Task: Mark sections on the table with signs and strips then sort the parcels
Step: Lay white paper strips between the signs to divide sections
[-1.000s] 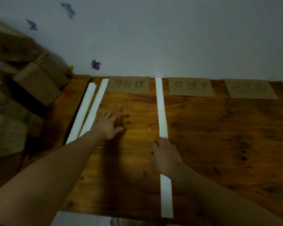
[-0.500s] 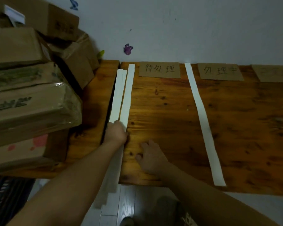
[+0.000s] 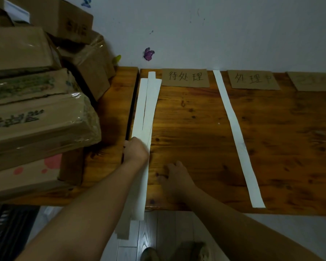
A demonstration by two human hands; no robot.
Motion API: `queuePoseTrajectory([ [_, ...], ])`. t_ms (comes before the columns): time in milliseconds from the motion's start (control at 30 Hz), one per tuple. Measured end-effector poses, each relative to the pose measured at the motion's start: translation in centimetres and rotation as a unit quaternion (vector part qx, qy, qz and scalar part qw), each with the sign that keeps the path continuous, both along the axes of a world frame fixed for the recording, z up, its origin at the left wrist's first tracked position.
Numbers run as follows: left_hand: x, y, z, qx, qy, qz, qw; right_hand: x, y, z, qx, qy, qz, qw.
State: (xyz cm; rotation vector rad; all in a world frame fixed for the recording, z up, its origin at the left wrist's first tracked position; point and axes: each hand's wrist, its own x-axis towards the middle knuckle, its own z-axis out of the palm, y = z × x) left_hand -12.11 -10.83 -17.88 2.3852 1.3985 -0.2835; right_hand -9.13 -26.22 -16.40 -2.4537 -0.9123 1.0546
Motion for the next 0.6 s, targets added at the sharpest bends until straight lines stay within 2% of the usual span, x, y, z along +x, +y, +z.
queuePoseTrajectory([
  [133,-0.1,-0.1,0.6,0.023,-0.016,-0.018,0.999,0.4,-0.2,0.2,0.001,0.024,0.002,1.000],
  [333,-1.0,1.4,3.3,-0.007,-0.082,0.069,0.994,0.6,0.1,2.2,0.066,0.069,-0.041,0.995],
  [500,0.0,2.0,8.3,-0.120,-0.188,0.118,0.968,0.3,1.9,6.7,0.159,0.164,-0.095,0.969],
  [600,0.7,1.5,11.4,-0.221,-0.277,0.126,0.927,-0.3,2.9,8.4,0.204,0.187,-0.122,0.953],
])
